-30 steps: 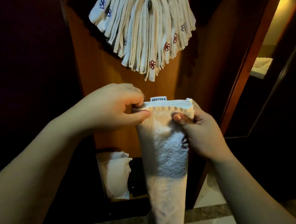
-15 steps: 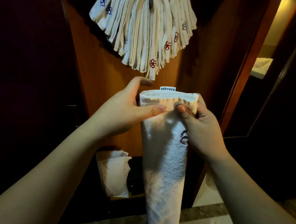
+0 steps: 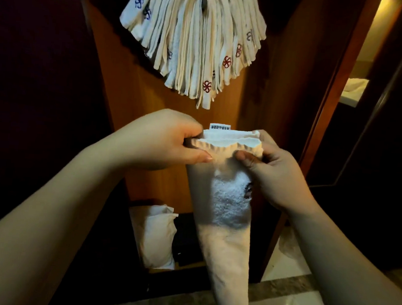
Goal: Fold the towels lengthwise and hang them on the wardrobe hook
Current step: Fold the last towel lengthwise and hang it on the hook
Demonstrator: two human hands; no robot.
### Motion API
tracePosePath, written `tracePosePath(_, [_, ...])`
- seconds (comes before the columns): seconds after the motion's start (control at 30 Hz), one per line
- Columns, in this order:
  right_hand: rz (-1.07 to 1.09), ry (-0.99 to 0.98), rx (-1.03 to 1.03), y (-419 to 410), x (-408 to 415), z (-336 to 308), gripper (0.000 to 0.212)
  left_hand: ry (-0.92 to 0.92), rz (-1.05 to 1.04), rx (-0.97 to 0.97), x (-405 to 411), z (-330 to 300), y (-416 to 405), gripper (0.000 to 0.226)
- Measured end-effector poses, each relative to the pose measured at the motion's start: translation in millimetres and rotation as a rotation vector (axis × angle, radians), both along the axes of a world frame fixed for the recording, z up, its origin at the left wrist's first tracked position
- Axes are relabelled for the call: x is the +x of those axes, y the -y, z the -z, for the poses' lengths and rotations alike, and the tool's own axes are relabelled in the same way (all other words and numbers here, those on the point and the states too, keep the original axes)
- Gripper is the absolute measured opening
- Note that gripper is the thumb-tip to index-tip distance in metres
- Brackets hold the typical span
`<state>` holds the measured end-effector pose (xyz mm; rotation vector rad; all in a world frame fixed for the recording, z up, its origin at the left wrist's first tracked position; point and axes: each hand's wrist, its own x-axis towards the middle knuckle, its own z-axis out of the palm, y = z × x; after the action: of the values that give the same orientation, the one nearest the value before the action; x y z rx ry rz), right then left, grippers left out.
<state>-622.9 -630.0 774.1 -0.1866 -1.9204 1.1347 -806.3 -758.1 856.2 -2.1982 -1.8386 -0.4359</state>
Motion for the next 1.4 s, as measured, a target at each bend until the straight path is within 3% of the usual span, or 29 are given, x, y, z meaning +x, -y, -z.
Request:
tracePosePath(0.2, [-0.1, 0.053, -0.304, -9.6, -0.9, 5.1, 0.027, -0.103, -0.121, -0.092, 4.3, 1.8, -14.7, 0.038])
tracePosePath(0.4, [-0.051, -0.003, -0.316, -12.2, -11.3, 12.5, 0.022, -0.179, -0.086, -0.059, 0.3, -0.7, -9.6, 0.038])
tracePosePath(0.5, [-0.02, -0.054, -0.306, -8.3, -19.6, 16.2, 0.028, -0.093, -0.066, -0.029, -5.1, -3.4, -6.5, 0.038])
tracePosePath(0.67, [-0.083, -0.162, -0.378, -6.2, -32.6, 9.5, 0.087, 0.058, -0.064, 0.038, -10.5, -2.9, -2.6, 0.035])
tracePosePath(0.7, [-0.092, -0.179, -0.421, -5.7, -35.8, 7.0, 0.087, 0.086, -0.08, 0.06, -11.7, -1.3, -2.8, 0.037])
tracePosePath(0.77, [-0.104, -0.228, -0.5, -4.8, -42.5, 1.3, 0.056, 0.151, -0.132, 0.106, -15.7, 3.7, -4.3, 0.036])
tracePosePath(0.83, [-0.148, -0.271, -0.562, -2.9, -47.7, -6.9, 0.028, 0.33, -0.144, 0.149, -21.4, 10.0, -5.5, 0.02])
tracePosePath(0.87, [-0.168, -0.278, -0.578, -3.7, -49.7, -10.2, 0.023, 0.488, -0.115, 0.174, -23.1, 13.0, -6.3, 0.027])
tracePosePath(0.93, [-0.19, -0.283, -0.576, -6.6, -53.3, -16.6, 0.02, 0.911, 0.057, 0.219, -28.2, 21.5, -11.1, 0.068])
tracePosePath(1.03, [-0.169, -0.279, -0.521, -12.8, -60.1, -24.6, 0.019, 1.348, 0.185, 0.106, -33.6, 46.9, -25.5, 0.081])
tracePosePath(1.1, [-0.132, -0.257, -0.471, -17.1, -63.9, -29.1, 0.022, 1.444, 0.145, -0.038, -27.7, 62.7, -34.6, 0.063])
tracePosePath(1.2, [-0.031, -0.22, -0.39, -27.9, -65.3, -31.6, 0.033, 1.534, 0.072, 0.018, -19.2, 66.8, -44.4, 0.027])
tracePosePath(1.3, [-0.139, -0.229, -0.651, -50.9, -63.6, -12.0, 0.058, 1.618, 0.077, 0.027, -11.6, 51.1, -50.3, 0.023])
tracePosePath(1.4, [-0.196, 0.046, -0.919, -63.8, -63.6, 41.8, 0.069, 1.725, 0.035, -0.03, -9.7, 32.0, -56.9, 0.012])
